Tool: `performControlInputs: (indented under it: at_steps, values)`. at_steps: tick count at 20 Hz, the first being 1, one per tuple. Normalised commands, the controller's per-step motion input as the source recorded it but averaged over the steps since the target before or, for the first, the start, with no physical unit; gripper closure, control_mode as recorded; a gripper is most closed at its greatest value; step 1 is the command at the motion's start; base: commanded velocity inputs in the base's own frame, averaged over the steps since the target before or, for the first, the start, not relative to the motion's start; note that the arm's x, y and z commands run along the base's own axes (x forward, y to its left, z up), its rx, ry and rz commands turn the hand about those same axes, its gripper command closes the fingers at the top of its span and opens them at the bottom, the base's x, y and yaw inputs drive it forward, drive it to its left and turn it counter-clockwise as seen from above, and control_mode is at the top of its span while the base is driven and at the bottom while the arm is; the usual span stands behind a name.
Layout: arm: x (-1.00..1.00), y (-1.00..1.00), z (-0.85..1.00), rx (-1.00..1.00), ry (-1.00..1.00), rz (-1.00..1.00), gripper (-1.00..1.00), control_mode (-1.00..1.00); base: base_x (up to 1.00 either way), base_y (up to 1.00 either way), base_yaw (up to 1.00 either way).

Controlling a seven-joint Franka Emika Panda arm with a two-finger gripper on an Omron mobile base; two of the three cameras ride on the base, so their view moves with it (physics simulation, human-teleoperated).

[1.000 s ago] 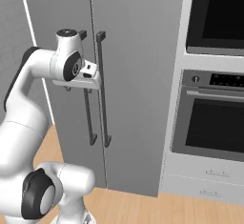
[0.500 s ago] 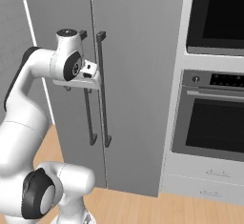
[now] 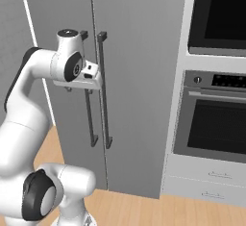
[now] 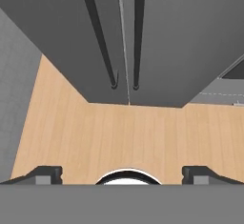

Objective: Take the strawberry from the fridge and place it on top of the pancake, located on the dining counter.

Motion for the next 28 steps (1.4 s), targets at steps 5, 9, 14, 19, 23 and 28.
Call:
performControlInputs:
  at_steps: [5, 9, 14, 19, 23, 28]
  values:
    - [0.53, 0.0, 0.05, 0.0, -0.29, 0.0, -1.0, -1.0, 0.0, 0.0, 0.0]
    - [0.5, 0.0, 0.0, -0.02, -0.3, -0.03, -1.0, -1.0, 0.0, 0.0, 0.0]
    - [0.62, 0.05, 0.0, -0.01, -0.07, -0.13, -1.0, -1.0, 0.0, 0.0, 0.0]
    - [0.75, 0.01, -0.05, 0.0, 0.0, -0.07, -1.0, -1.0, 0.0, 0.0, 0.0]
    - [0.57, 0.0, -0.2, 0.0, 0.0, 0.0, -1.0, -1.0, 0.0, 0.0, 0.0]
    - [0.58, 0.0, -0.3, 0.0, -0.03, 0.0, -1.0, -1.0, 0.0, 0.0, 0.0]
